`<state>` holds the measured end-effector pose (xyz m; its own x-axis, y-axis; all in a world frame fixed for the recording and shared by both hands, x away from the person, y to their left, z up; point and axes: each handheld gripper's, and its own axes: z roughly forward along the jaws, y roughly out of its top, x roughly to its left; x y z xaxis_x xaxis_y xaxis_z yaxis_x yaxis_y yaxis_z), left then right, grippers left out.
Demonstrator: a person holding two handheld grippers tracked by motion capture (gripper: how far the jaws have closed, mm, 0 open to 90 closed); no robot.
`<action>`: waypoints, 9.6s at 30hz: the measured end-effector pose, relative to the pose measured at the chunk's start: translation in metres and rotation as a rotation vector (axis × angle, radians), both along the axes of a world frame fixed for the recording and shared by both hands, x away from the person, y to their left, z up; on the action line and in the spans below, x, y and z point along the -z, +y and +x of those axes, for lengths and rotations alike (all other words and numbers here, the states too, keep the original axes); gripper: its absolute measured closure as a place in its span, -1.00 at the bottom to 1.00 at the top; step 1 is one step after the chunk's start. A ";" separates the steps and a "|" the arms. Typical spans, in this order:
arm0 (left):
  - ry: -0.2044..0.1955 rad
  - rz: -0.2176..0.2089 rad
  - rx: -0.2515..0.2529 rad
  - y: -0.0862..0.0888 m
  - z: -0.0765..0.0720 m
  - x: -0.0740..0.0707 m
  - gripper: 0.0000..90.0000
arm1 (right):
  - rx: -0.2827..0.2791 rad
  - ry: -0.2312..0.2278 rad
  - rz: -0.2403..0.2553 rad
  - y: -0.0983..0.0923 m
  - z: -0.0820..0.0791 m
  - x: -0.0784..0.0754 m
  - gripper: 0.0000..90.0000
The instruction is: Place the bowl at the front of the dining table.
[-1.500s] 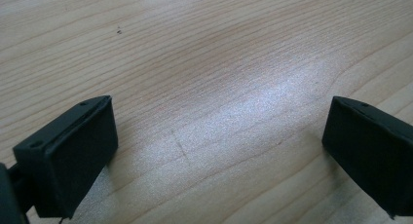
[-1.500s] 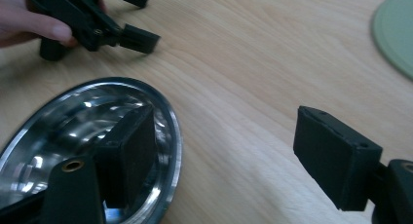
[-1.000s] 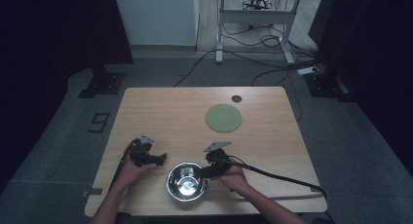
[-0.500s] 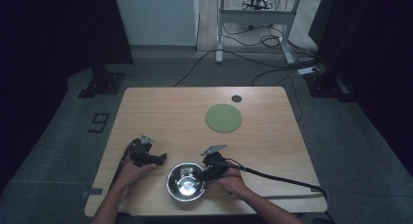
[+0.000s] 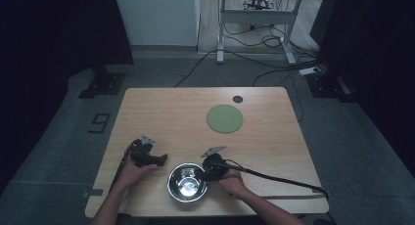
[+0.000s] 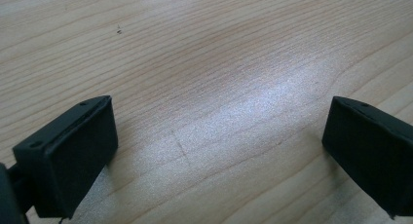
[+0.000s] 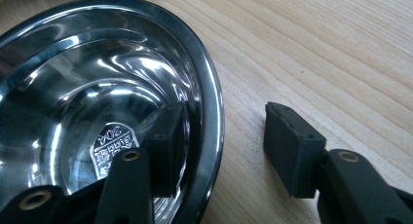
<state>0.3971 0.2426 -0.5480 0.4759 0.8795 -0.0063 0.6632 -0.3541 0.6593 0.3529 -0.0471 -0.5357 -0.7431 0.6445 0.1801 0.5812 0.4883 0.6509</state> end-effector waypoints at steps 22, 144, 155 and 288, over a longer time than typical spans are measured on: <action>0.000 0.001 0.000 0.000 0.000 0.000 -1.00 | -0.047 0.063 0.108 -0.002 0.000 -0.008 0.80; 0.000 0.001 0.001 0.000 0.000 0.000 -1.00 | 0.306 -0.109 0.268 -0.086 0.069 -0.050 0.89; 0.000 -0.001 -0.001 0.000 0.000 0.000 -1.00 | 0.347 -0.121 0.280 -0.092 0.079 -0.054 0.89; -0.001 0.000 -0.001 0.000 0.000 0.000 -1.00 | 0.662 -0.070 0.323 -0.126 0.194 -0.014 0.90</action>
<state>0.3971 0.2425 -0.5481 0.4753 0.8798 -0.0061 0.6630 -0.3536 0.6598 0.5470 -0.1730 -0.5217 -0.2337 0.8850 0.4027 0.6393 -0.1722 0.7494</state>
